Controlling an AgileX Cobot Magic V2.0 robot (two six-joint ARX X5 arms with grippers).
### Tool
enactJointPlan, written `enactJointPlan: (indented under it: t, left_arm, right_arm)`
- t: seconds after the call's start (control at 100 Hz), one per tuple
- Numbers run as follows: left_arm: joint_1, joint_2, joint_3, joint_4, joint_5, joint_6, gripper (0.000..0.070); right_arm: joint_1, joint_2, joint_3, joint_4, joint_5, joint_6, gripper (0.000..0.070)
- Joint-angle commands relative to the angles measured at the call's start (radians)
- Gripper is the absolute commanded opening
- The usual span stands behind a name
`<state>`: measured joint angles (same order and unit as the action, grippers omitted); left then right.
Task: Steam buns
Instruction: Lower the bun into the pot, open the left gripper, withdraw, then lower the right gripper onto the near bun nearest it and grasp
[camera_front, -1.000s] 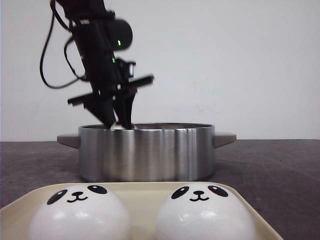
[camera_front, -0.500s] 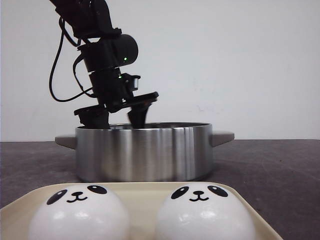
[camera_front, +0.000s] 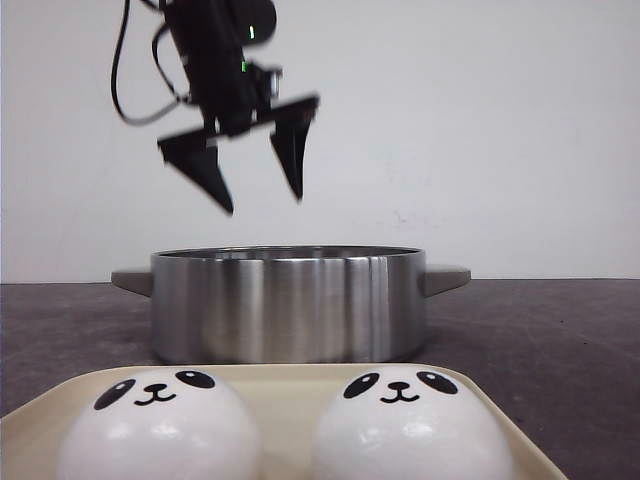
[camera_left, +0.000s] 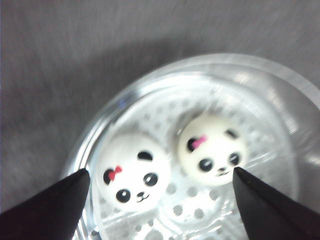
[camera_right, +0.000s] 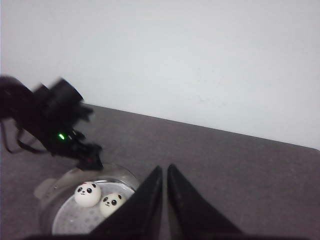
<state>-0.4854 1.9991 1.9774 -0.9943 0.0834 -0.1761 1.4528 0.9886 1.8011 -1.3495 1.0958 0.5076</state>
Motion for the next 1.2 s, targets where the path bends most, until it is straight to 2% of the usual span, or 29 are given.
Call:
enactJointPlan:
  t: [0.0, 0.08, 0.28, 0.43, 0.48, 0.5, 0.57, 0.63, 0.73, 0.85, 1.09, 1.19]
  left_arm:
    - [-0.021, -0.095, 0.034, 0.02, 0.001, -0.001, 0.0554]
    - [-0.042, -0.197, 0.034, 0.036, 0.0, -0.002, 0.0554]
    - [-0.105, -0.464, 0.034, 0.047, -0.014, 0.004, 0.0554]
    - [-0.144, -0.631, 0.034, 0.04, -0.014, 0.007, 0.0554]
    - [-0.155, -0.679, 0.034, 0.026, -0.014, 0.008, 0.0554]
    - [-0.158, -0.697, 0.034, 0.017, -0.014, 0.009, 0.0554]
    - [-0.162, -0.752, 0.034, -0.021, -0.014, 0.01, 0.0554]
    - [-0.162, -0.793, 0.034, -0.06, -0.018, 0.011, 0.0554]
    - [-0.162, -0.854, 0.034, -0.127, -0.053, 0.027, 0.0554]
    - [-0.162, -0.909, 0.034, -0.203, -0.102, 0.057, 0.0554]
    - [-0.162, -0.993, 0.034, -0.313, -0.136, 0.059, 0.0554]
    - [-0.162, -1.027, 0.034, -0.345, -0.145, 0.059, 0.0554]
  right_arm:
    - [0.016, 0.017, -0.013, -0.065, -0.006, 0.045, 0.001]
    - [0.016, 0.017, -0.057, -0.065, -0.038, 0.102, 0.001]
    - [0.016, 0.019, -0.203, -0.049, -0.177, 0.271, 0.001]
    - [0.0, 0.041, -0.334, 0.061, -0.308, 0.306, 0.002]
    - [-0.016, 0.056, -0.372, 0.102, -0.371, 0.306, 0.0084]
    - [-0.029, 0.066, -0.393, 0.126, -0.411, 0.306, 0.0152]
    - [-0.06, 0.096, -0.439, 0.172, -0.509, 0.306, 0.0305]
    - [-0.087, 0.132, -0.472, 0.201, -0.591, 0.314, 0.0371]
    - [-0.126, 0.214, -0.513, 0.22, -0.705, 0.337, 0.0371]
    - [-0.156, 0.321, -0.532, 0.22, -0.785, 0.345, 0.0371]
    - [-0.168, 0.53, -0.533, 0.298, -0.911, 0.288, 0.0371]
    - [-0.174, 0.599, -0.533, 0.309, -0.92, 0.284, 0.0371]
